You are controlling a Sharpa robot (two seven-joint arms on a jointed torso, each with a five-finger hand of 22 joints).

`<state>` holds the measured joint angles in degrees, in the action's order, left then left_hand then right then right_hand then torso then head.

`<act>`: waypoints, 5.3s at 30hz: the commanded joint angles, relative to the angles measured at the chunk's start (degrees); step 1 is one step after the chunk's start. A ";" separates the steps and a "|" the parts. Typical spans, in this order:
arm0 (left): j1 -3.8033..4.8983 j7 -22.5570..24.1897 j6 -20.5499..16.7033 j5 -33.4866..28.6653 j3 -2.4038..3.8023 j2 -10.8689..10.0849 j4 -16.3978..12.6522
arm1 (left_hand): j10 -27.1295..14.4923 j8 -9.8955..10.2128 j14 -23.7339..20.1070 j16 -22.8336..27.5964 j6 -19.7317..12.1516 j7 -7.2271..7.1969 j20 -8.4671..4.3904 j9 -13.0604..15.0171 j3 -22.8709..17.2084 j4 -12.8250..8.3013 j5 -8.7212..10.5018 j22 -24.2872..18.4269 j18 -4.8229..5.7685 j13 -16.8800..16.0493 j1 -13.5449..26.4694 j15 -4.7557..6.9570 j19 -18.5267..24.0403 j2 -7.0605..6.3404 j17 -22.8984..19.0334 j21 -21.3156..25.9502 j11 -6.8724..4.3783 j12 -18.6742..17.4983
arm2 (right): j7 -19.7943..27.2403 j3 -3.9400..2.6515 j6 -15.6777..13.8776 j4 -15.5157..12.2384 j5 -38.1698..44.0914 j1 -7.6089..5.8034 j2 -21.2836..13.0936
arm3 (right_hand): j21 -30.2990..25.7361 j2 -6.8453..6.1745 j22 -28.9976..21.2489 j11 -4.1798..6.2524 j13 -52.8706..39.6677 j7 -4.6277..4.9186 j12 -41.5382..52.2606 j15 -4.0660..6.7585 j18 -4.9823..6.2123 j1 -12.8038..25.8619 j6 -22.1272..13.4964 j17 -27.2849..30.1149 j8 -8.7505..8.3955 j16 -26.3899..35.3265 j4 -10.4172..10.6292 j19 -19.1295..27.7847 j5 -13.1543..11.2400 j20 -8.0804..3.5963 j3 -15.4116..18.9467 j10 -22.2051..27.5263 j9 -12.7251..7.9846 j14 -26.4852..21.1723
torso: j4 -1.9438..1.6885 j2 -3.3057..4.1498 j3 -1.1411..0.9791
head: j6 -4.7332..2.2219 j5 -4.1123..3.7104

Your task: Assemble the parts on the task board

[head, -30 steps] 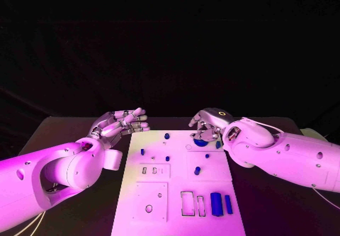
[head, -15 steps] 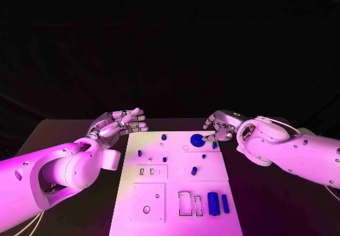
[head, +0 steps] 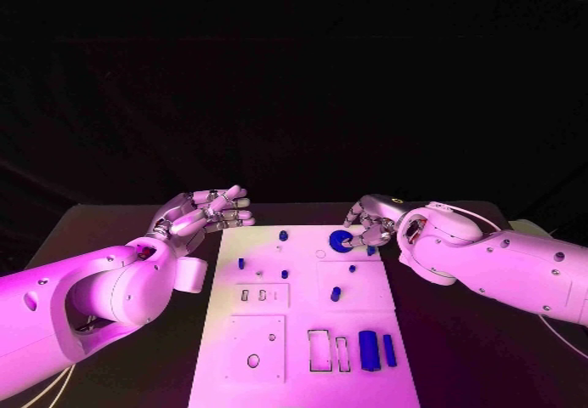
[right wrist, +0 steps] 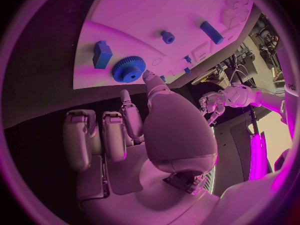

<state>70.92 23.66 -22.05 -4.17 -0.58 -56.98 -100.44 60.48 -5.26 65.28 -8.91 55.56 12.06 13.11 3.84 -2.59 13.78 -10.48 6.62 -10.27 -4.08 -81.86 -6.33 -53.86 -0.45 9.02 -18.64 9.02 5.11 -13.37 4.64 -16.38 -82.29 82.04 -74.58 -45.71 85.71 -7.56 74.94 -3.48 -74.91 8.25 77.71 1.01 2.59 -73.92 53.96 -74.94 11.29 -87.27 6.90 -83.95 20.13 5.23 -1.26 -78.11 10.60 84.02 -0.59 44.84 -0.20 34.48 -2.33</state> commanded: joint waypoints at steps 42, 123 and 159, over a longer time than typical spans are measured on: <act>0.08 -0.31 1.63 -0.08 0.05 0.12 0.08 | -0.33 0.56 -0.17 0.54 -0.31 0.37 0.32 -0.08 0.47 -0.17 0.22 -0.18 -0.24 0.11 -0.91 -0.28 0.11 0.08 0.20 0.16 0.42 -0.57 | -1.26 0.15 4.73 3.93 4.01 1.23 3.10 | 0.86 2.18 10.04 0.06 -2.53 -0.13 2.25 -0.47 -1.21 -4.29 0.17 -11.10 2.36 -1.12 -0.54 -2.20 2.31 0.55 -1.42 -1.53 0.64 5.08 | 0.03 -0.01 -0.14 | 1.24 0.40; 0.08 -0.80 1.75 -0.08 0.05 0.70 0.51 | -0.33 0.68 -0.17 0.73 -0.33 0.39 0.35 -0.05 0.44 -0.33 0.21 -0.24 -0.26 0.09 -1.17 -0.31 0.12 0.28 0.33 0.18 0.44 -0.73 | -4.41 0.85 -6.91 5.20 16.22 3.90 18.34 | 2.25 0.27 12.36 0.32 -6.59 -0.32 5.26 -0.10 -1.80 -1.14 1.66 -12.12 -0.48 -1.55 0.83 -3.82 0.86 -0.09 -9.12 -4.75 0.73 5.30 | -0.09 0.02 -0.17 | 0.87 1.78; 0.07 -1.06 1.81 -0.08 0.04 0.72 1.08 | -0.36 0.73 -0.20 0.80 -0.36 0.43 0.36 -0.06 0.48 -0.33 0.22 -0.26 -0.26 0.10 -1.15 -0.33 0.13 0.28 0.36 0.19 0.47 -0.79 | 1.72 0.42 -14.99 -3.56 7.07 3.06 8.30 | 2.35 1.42 12.80 -0.30 -7.04 0.14 5.60 -0.81 -1.86 4.02 2.18 -12.65 -4.57 -1.78 6.55 -4.08 1.94 0.86 -3.66 -4.91 1.14 5.40 | 0.75 -0.64 -0.25 | 0.55 1.49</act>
<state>70.92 22.37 -21.32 -4.18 -0.58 -56.38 -99.37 60.26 -4.83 65.25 -8.40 55.36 12.26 13.11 3.84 -2.30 13.50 -10.48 6.44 -10.27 -4.05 -82.61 -6.36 -53.86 -0.15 9.30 -18.64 9.24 4.56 -14.95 5.18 -26.51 -84.63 92.53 -71.19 -36.43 88.18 -6.01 74.94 -3.73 -74.94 8.57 83.36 0.40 1.25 -69.37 56.13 -74.92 7.06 -88.91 13.79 -84.12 21.87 6.05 -4.95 -82.87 11.74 84.02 -0.29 44.48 -0.43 35.05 -0.69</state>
